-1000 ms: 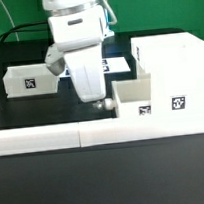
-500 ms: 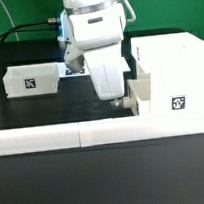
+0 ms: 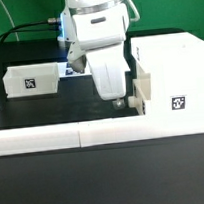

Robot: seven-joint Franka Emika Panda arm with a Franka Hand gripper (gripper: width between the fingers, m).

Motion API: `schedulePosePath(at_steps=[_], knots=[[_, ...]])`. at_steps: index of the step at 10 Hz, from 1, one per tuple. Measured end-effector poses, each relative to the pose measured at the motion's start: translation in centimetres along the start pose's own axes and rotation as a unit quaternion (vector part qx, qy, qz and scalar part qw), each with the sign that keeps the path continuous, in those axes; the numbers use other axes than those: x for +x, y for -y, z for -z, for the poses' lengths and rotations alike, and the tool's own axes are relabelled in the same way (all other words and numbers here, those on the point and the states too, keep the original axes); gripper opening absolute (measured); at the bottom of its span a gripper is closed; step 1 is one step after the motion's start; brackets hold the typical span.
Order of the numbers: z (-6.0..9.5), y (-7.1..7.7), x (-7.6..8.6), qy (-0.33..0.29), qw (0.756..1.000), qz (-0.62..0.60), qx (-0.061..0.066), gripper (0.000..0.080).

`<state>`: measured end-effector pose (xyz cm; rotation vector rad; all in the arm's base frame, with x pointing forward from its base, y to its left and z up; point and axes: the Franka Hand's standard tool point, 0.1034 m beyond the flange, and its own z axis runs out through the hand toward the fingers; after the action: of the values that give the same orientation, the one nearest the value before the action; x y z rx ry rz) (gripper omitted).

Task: Assemble drawer

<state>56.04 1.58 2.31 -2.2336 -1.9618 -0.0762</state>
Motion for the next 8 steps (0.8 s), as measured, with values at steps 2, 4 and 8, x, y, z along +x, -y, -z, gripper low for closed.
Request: schedulePosePath(at_steps=[2,4,8], knots=[[0.6,0.3,-1.5,0.004,1.000,-0.010,-0.004,0.0649],[1.8,1.6,-3.5,0.010,1.000,-0.024,-0.009,0.0649],[5.6,3.4,-6.3,0.018,0.998,-0.049,-0.027,0.0649]])
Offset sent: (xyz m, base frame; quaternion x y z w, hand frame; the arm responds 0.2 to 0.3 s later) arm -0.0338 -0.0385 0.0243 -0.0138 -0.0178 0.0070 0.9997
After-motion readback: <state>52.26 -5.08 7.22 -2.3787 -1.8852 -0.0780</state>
